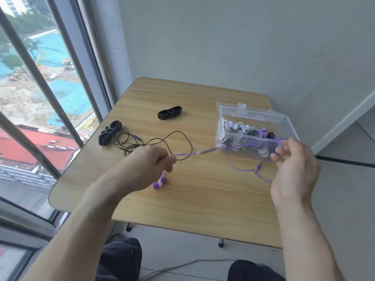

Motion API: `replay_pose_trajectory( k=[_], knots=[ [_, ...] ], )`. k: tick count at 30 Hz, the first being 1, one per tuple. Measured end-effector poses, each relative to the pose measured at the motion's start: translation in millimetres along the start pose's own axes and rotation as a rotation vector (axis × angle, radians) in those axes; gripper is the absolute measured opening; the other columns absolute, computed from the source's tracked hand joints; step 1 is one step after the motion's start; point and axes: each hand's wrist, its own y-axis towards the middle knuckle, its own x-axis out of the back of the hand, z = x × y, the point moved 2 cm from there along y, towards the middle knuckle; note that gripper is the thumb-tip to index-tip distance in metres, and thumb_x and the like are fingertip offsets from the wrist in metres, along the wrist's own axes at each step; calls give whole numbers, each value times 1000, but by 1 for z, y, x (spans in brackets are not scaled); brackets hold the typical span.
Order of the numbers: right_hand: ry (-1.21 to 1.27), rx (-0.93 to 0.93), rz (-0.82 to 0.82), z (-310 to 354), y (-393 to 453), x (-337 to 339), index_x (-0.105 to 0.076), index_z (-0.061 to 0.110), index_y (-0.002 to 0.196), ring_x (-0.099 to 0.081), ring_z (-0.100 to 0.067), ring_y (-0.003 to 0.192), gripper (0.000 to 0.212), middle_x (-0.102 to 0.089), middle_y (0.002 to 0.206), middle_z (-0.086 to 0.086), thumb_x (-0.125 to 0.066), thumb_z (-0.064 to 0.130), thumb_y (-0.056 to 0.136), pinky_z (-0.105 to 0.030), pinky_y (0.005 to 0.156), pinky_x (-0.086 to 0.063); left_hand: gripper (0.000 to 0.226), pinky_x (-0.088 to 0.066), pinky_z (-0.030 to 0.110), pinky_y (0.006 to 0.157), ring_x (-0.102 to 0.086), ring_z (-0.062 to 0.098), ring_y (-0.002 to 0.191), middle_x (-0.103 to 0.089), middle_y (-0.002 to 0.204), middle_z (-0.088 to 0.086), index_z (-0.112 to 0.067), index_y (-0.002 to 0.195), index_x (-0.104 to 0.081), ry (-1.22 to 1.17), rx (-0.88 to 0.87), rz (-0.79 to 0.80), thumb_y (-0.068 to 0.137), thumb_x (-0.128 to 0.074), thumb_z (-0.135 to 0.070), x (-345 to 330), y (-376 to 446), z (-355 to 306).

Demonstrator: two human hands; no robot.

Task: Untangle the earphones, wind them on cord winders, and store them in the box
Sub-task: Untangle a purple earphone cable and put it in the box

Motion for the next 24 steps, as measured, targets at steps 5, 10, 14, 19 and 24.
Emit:
replay_pose_trajectory(
  k=[5, 10, 14, 19, 24],
  knots=[
    [177, -97, -57, 7, 18, 11, -56, 12, 80, -66, -20, 65, 19, -58, 71, -1, -49, 17, 96, -30, 74, -59, 42, -46, 30, 56, -48, 10, 46, -51, 50, -5, -20, 67, -65, -177, 45, -59, 99, -51, -43, 17, 0, 12],
    [244, -253, -109, 6, 20, 17, -56, 13, 77, -23, -14, 49, 19, -29, 60, 5, -58, 15, 96, -26, 51, -28, 34, -31, 16, 44, -42, 12, 47, -53, 57, 0, -22, 72, -69, -15, 77, -186, 98, -56, -39, 30, -3, 21],
    [118, -244, 3, 6, 19, 14, -64, 14, 78, -18, -14, 47, 16, -21, 48, 9, -63, 16, 93, -24, 46, -20, 25, -43, 31, 60, -60, 22, 71, -70, 85, 7, -14, 94, -68, 33, 163, -409, 101, -52, -32, 35, 1, 27],
    [-57, -303, 423, 4, 8, 0, -65, 8, 81, -20, -10, 35, 18, -20, 44, 8, -59, 16, 96, -22, 40, -20, 37, -43, 49, 102, -52, 27, 115, -51, 122, 6, -16, 130, -51, -54, 104, -742, 93, -58, -20, 24, 0, 9],
    [-1, -462, 713, 6, -25, -20, -66, 2, 90, -52, -19, 45, 17, -50, 56, -3, -55, 15, 92, -28, 45, -47, 12, -53, 35, 69, -64, 14, 68, -67, 71, -3, -16, 89, -63, -568, -167, -519, 86, -54, -23, -14, -21, -56]
  ],
)
